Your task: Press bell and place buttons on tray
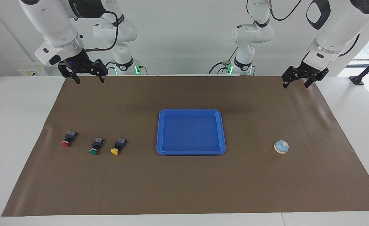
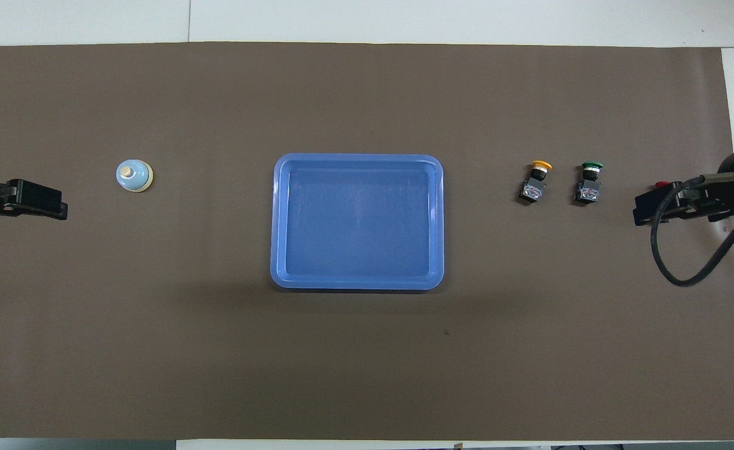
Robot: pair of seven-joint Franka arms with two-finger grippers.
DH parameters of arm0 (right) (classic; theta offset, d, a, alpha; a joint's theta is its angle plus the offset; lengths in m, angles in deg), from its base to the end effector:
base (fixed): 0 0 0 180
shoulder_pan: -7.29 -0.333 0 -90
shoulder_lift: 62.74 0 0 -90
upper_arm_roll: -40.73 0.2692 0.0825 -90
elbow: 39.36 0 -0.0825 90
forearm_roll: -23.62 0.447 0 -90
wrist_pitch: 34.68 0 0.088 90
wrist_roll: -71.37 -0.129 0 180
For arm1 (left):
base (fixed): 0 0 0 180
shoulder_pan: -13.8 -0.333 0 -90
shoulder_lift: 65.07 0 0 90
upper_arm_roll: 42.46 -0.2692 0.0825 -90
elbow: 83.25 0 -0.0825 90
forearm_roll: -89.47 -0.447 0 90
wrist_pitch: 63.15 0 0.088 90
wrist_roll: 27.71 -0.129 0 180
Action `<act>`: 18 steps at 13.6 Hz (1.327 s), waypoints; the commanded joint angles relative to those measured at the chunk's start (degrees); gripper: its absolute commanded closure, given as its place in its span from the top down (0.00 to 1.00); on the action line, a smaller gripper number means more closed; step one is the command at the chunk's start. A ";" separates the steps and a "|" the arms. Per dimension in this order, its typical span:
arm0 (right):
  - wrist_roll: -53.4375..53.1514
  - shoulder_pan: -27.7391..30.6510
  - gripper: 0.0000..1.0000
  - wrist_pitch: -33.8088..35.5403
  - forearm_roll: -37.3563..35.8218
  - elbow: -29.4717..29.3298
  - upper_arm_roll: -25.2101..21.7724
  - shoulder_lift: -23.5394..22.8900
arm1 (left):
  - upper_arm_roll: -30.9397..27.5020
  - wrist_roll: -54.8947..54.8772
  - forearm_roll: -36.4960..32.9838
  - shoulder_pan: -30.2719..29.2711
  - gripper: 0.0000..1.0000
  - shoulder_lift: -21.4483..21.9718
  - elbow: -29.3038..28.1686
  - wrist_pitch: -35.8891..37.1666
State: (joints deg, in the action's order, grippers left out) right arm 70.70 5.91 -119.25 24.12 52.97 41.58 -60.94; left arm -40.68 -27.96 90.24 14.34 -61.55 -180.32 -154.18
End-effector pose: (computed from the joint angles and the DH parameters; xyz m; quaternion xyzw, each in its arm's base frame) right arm 0.5954 0.0245 0.5456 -0.9985 -0.0138 0.0521 0.0028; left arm 0.5987 -0.0263 0.5287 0.9995 -0.0221 -0.0221 0.0054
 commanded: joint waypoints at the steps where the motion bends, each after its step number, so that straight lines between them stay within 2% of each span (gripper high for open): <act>1: 1.20 1.46 1.00 -0.51 -0.68 0.48 0.82 0.40 | -0.20 -0.02 -0.16 0.69 1.00 0.17 0.40 0.60; 5: 1.38 1.73 1.00 0.37 -0.67 0.74 0.82 0.84 | -0.20 0.51 -0.16 0.61 1.00 0.26 -0.30 -0.19; 6: 1.38 1.73 1.00 0.37 -0.67 0.74 0.82 0.84 | -0.20 0.60 -0.16 0.00 0.98 0.17 -1.18 -3.76; 7: 1.38 1.73 1.00 0.37 -0.67 0.74 0.82 0.84 | -0.20 0.51 -0.25 -0.10 0.73 -0.27 -2.15 -6.23; 9: 1.38 1.73 1.00 0.37 -0.67 0.74 0.82 0.84 | -0.28 0.51 -0.25 -0.27 0.03 -4.02 -2.42 -10.54; 10: 1.38 1.73 1.00 0.37 -0.67 0.74 0.82 0.84 | -0.29 0.51 -0.16 -0.36 0.00 -5.88 -2.51 -13.26; 14: 1.38 1.73 1.00 0.37 -0.67 0.74 0.82 0.84 | -0.55 0.60 -0.42 -1.76 0.00 -15.54 -2.51 -25.83; 16: 1.38 1.73 1.00 0.37 -0.67 0.74 0.82 0.84 | -0.46 0.51 -0.51 -3.34 0.00 -17.23 -3.99 -29.62; 18: 1.38 1.73 1.00 0.37 -0.67 0.74 0.82 0.84 | -0.55 0.60 -0.51 -3.09 0.00 -20.82 -4.01 -32.18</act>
State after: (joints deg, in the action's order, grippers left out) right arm 70.70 6.49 -119.22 24.12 52.99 41.59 -60.94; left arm -41.37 -27.74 90.22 11.30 -80.35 -183.86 -183.68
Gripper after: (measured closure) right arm 0.000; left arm 0.991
